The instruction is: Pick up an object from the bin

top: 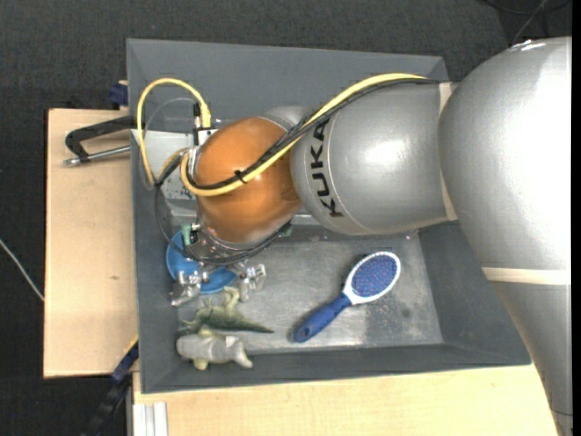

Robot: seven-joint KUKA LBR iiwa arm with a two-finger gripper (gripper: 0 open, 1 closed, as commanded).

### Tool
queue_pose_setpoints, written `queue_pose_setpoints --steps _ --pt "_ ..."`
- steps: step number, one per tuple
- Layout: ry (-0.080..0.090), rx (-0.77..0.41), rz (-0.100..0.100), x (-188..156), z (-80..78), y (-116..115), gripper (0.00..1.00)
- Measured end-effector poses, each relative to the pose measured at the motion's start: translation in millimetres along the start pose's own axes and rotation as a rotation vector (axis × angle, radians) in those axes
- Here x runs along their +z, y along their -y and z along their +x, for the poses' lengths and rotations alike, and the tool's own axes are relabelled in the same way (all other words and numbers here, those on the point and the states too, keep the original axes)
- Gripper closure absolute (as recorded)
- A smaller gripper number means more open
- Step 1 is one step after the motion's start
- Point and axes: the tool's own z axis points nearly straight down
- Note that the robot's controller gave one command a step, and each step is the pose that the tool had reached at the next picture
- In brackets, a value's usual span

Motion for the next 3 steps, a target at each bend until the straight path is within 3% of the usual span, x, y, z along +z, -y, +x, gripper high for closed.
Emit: queue_pose_setpoints --steps 1,2,3 --pt "0.000 0.004 -0.001 -0.8 -0.7 0.6 0.00" --pt "-0.003 0.004 0.002 -3.3 0.8 2.6 1.00" --pt "0.005 0.007 0.010 -95.5 -1.2 5.2 1.00"
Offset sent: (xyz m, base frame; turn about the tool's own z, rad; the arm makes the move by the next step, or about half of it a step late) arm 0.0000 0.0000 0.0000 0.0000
